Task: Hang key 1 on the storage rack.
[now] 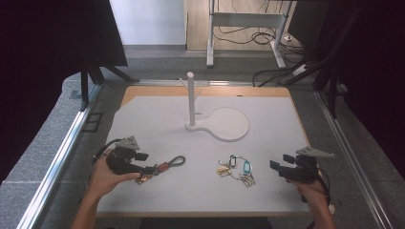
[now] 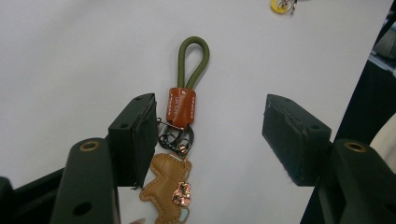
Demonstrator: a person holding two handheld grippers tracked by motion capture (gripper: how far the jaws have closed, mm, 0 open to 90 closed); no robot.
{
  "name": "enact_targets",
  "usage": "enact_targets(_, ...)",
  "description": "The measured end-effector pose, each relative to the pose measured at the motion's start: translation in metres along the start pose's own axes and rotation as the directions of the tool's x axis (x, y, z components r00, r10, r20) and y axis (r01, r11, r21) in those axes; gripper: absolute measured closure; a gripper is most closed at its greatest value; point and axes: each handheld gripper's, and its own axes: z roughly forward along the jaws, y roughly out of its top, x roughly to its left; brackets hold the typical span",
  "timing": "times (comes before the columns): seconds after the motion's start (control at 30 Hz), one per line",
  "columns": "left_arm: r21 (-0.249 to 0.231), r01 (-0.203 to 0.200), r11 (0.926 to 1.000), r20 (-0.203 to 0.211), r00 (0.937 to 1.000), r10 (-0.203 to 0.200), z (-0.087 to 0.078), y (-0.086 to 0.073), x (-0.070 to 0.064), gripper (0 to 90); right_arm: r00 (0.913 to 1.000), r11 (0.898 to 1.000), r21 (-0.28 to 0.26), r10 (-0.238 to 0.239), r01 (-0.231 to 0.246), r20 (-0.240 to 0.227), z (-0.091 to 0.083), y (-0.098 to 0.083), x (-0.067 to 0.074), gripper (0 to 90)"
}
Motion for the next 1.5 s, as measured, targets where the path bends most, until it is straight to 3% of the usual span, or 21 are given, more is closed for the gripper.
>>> enact_targets(0.27, 0.108, -0.016, 0.9941, -0.002, 0.9999, 0.016, 0.018, 0.02, 0.005, 37.5, 0.9999, 1.0, 0.024, -0.01, 0.01, -0.014, 0.001, -0.002, 0.005, 30.5)
enact_targets(0.63, 0.252, -0.037, 0.9669, 0.006, 0.9993, 0.037, 0.048, 0.03, 0.01, 41.8, 0.9995, 0.999, 0.043, -0.028, 0.029, -0.015, 0.002, -0.004, 0.008, 30.5)
enact_targets(1.0, 0.307, -0.036, 0.9511, 0.02, 0.9993, 0.032, 0.063, 0.035, 0.015, 44.1, 0.9993, 0.997, 0.063, -0.034, 0.035, -0.018, 0.006, -0.005, 0.009, 30.5)
enact_targets(1.17, 0.363, -0.059, 0.9298, 0.017, 0.9983, 0.056, 0.073, 0.043, 0.015, 45.1, 0.9989, 0.996, 0.075, -0.041, 0.042, -0.022, 0.009, -0.006, 0.011, 30.5)
enact_targets(1.2, 0.391, -0.082, 0.9166, 0.02, 0.9966, 0.08, 0.074, 0.045, 0.017, 46.3, 0.9988, 0.996, 0.079, -0.043, 0.044, -0.023, 0.009, -0.006, 0.011, 30.5)
enact_targets(1.37, 0.441, -0.094, 0.8924, 0.014, 0.9951, 0.098, 0.083, 0.05, 0.016, 49.3, 0.9985, 0.995, 0.085, -0.048, 0.05, -0.025, 0.01, -0.006, 0.012, 30.5)
enact_targets(1.43, 0.463, -0.102, 0.8804, 0.013, 0.9941, 0.108, 0.086, 0.051, 0.016, 52.0, 0.9983, 0.995, 0.087, -0.052, 0.055, -0.027, 0.011, -0.006, 0.013, 30.5)
enact_targets(1.47, 0.483, -0.108, 0.869, 0.007, 0.9928, 0.12, 0.09, 0.052, 0.016, 52.9, 0.9981, 0.995, 0.088, -0.054, 0.056, -0.028, 0.011, -0.006, 0.013, 30.5)
enact_targets(1.5, 0.483, -0.108, 0.869, 0.007, 0.9928, 0.12, 0.09, 0.052, 0.016, 53.8, 0.9981, 0.995, 0.088, -0.054, 0.056, -0.028, 0.011, -0.006, 0.013, 30.5)
